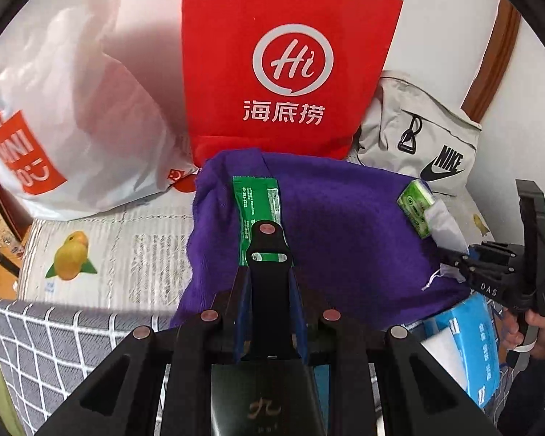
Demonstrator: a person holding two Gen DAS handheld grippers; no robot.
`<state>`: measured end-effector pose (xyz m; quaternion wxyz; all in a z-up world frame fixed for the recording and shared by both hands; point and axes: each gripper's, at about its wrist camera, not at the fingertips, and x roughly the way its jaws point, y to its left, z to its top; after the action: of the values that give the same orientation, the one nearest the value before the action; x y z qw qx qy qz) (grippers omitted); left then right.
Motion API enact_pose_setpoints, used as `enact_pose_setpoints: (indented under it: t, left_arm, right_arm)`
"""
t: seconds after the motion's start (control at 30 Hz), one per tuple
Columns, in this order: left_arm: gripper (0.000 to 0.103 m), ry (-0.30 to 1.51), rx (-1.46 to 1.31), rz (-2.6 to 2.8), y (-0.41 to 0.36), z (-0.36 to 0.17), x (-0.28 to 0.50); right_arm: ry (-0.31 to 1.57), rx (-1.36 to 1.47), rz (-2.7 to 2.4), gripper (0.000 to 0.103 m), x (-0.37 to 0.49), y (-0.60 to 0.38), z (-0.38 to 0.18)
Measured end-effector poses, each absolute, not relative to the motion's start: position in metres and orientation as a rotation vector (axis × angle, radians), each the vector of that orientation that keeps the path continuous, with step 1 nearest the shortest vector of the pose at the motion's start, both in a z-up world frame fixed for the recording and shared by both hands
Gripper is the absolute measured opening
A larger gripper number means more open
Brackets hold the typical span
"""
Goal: Organize soft objects
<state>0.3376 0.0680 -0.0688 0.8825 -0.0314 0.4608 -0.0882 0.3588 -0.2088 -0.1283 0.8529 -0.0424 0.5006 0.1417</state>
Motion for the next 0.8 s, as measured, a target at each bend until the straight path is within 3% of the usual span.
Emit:
enact_pose_setpoints:
  t: [0.27,0.33,0.5,0.7,0.8]
  left_arm:
    - [0.021,0.997,-0.057,-0.2,0.06,-0.081,0.364]
    - [0.021,1.007,-0.056,-0.207,0.057,-0.084,0.37]
    - [0.021,1.047,-0.062,-0.227,0.051,-0.094,0.387]
    - [0.021,1.07,-0.057,-0.225,0.046,-0.103,0.401]
    - [0.021,1.077,-0.055,-0.223,0.046,-0.108,0.406]
  right_arm:
    - [1.126,-0.072,0.314,0.014,0.367,-0.212,-0.145]
    - [1.135,-0.073,0.324,0.018,0.367,-0.212,-0.147]
    - [1.124,-0.079,0.324,0.056,0.369,-0.213,-0.144]
    - [1.078,-0.06,0.337,0.073,0.366,-0.215,-0.133]
    - [1.071,-0.073,0.331,0.073,0.363,-0.216,-0.13]
